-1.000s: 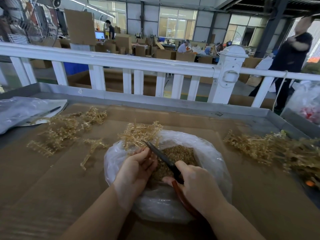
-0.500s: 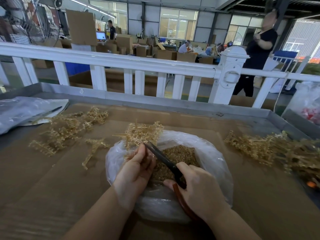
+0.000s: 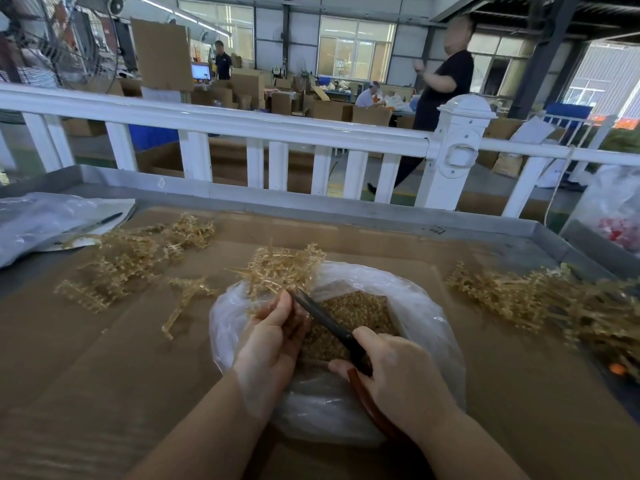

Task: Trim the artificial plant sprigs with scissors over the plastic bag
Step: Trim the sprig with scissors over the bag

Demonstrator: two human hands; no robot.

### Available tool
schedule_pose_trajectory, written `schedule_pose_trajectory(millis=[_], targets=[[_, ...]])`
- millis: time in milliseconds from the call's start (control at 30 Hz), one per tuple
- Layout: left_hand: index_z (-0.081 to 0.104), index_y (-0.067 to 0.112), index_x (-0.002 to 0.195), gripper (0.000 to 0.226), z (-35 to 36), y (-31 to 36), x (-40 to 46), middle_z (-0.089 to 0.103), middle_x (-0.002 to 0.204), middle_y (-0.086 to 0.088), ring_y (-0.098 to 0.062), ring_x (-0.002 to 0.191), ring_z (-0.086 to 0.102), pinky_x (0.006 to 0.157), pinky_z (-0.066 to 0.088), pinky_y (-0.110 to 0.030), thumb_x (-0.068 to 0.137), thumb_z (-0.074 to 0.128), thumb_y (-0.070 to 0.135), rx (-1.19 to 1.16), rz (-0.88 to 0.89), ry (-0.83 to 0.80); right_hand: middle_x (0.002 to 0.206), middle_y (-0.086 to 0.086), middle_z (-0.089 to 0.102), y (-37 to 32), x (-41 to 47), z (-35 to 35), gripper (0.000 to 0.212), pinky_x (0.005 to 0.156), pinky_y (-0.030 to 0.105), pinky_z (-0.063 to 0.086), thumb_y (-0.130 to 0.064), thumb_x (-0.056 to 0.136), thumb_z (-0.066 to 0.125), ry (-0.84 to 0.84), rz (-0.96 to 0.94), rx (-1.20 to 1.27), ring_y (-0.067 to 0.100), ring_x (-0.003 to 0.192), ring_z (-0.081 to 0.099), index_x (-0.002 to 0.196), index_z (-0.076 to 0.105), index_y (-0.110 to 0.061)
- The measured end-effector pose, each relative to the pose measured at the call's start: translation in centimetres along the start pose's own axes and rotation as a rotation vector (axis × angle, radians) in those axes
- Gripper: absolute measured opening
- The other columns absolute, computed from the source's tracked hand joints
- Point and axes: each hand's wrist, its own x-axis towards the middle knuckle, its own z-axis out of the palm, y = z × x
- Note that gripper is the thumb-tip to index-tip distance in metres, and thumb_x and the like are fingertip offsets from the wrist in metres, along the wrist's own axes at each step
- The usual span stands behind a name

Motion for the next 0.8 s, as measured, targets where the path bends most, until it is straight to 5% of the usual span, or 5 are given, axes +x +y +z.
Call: schedule_pose_trajectory(millis=[467, 800], targets=[[0.063, 0.006, 0.083, 0.004, 0.12, -0.31, -0.12, 0.066, 0.058, -0.001, -0.007, 0.051, 0.063, 0.053, 0.056, -0.020, 0.084, 0.064, 0.002, 0.089, 0.014, 0.038, 0.061, -0.015, 0.047, 0.09, 0.41, -0.67, 0.035, 0.055, 0.016, 0.032, -0.068, 0.085, 0.043, -0.077, 0.023, 0.054, 0.003, 0.058, 0.048, 0.079, 0.038, -0.034], [0.061, 0.003, 0.088, 0.004, -0.01, 0.00, -0.30, 0.062, 0.057, -0.003, -0.009, 0.049, 0.061, 0.053, 0.056, -0.020, 0.085, 0.061, 0.001, 0.101, -0.022, -0.011, 0.064, -0.010, 0.055, 0.25, 0.26, -0.28, 0.039, 0.061, 0.025, 0.046, -0.069, 0.085, 0.042, -0.023, 0.033, 0.062, 0.009, 0.062, 0.056, 0.082, 0.045, -0.030]])
